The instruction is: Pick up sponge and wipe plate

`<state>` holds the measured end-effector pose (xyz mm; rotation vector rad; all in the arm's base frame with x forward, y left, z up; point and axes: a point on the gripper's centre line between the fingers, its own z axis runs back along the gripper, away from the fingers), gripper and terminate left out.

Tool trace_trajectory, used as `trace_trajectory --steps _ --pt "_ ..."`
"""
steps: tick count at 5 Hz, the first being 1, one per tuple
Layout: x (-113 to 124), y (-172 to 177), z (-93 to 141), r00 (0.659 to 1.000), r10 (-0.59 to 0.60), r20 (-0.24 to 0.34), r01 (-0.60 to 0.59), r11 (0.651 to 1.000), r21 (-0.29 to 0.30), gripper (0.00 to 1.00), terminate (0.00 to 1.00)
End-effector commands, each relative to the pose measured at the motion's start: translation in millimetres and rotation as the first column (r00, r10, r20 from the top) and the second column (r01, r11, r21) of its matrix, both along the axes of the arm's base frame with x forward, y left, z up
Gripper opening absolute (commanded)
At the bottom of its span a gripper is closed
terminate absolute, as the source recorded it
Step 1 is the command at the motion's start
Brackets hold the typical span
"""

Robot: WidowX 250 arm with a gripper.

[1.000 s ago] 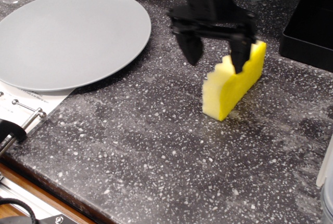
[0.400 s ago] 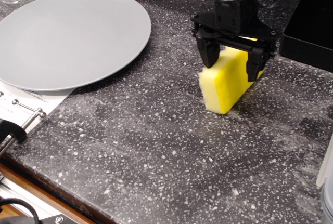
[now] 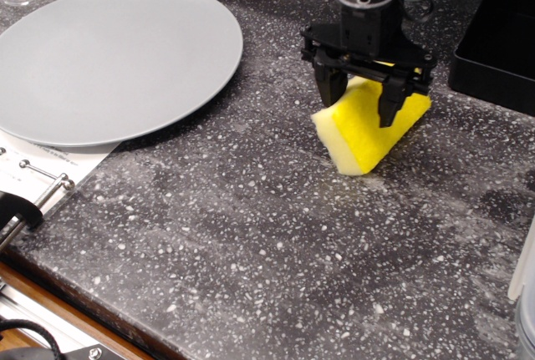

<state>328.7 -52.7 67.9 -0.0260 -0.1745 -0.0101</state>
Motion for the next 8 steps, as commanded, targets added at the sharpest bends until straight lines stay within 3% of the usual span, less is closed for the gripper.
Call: trace_trajectory --steps 1,3,4,5,6,7,8 --pt "-3 -2 13 0.997 0.012 0.080 -0.011 1.000 -0.009 0.00 0.00" --pt "9 38 62 0.983 0.135 0.122 -0.125 0.988 -0.091 0.00 0.00" --pt "14 79 76 0.975 0.219 0.031 -0.213 0.967 -0.143 0.00 0.00" --pt "15 120 81 0.956 0.283 -0.073 -0.290 0.947 -0.136 0.00 0.00" --pt "9 150 81 0.946 0.258 -0.199 -0.285 0.951 -0.122 0.00 0.00" --pt "-3 172 65 0.942 0.224 -0.248 -0.249 0.965 -0.077 0.00 0.00" --pt "-11 188 53 0.938 0.231 -0.258 -0.247 0.969 -0.030 0.00 0.00"
